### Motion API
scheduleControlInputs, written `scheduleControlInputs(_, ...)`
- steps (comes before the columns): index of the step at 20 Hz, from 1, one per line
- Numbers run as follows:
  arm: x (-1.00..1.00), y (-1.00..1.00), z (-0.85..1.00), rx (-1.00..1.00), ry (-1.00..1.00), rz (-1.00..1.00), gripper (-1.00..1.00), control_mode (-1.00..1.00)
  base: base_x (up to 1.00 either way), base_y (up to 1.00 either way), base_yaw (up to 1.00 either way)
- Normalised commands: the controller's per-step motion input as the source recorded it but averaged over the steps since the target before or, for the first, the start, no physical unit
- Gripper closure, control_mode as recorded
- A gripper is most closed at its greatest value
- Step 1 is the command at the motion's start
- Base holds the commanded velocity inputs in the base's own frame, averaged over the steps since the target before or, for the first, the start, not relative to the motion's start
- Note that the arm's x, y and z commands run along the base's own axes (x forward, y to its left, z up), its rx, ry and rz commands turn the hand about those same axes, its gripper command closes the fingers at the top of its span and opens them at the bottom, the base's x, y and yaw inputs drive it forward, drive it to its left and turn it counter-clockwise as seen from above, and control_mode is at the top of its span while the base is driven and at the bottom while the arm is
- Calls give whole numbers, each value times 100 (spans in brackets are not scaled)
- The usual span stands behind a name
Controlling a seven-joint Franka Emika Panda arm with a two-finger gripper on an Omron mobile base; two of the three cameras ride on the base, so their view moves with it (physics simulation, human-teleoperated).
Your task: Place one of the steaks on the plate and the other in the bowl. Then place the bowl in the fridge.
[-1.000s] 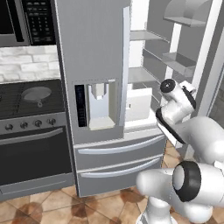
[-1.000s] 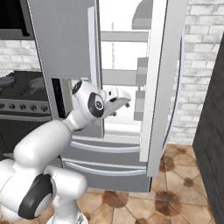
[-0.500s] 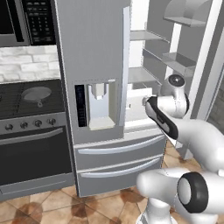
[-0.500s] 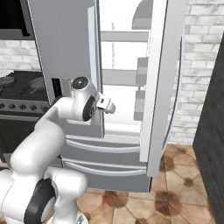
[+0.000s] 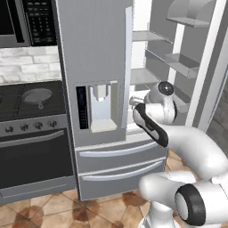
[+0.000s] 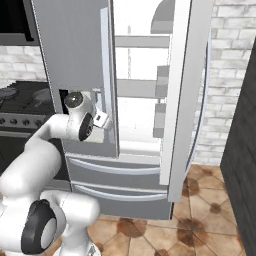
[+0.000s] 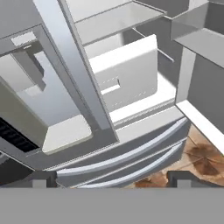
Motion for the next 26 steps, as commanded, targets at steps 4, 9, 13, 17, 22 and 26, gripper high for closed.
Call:
scheduleControlInputs(4,51,-4,26,-41,15,-1,-100,-100,0,0,0)
scheduleControlInputs(9,21,-2,26,-5,6,0,-100,-100,0,0,0)
scheduleControlInputs(13,21,5,3,24,-10,1,-100,-100,0,0,0)
scheduleControlInputs(17,48,8,19,2,-3,9,-100,-100,0,0,0)
scheduleControlInputs(22,10,0,8,3,0,0,-100,-100,0,0,0)
scheduleControlInputs(26,54,6,7,0,0,4,-100,-100,0,0,0)
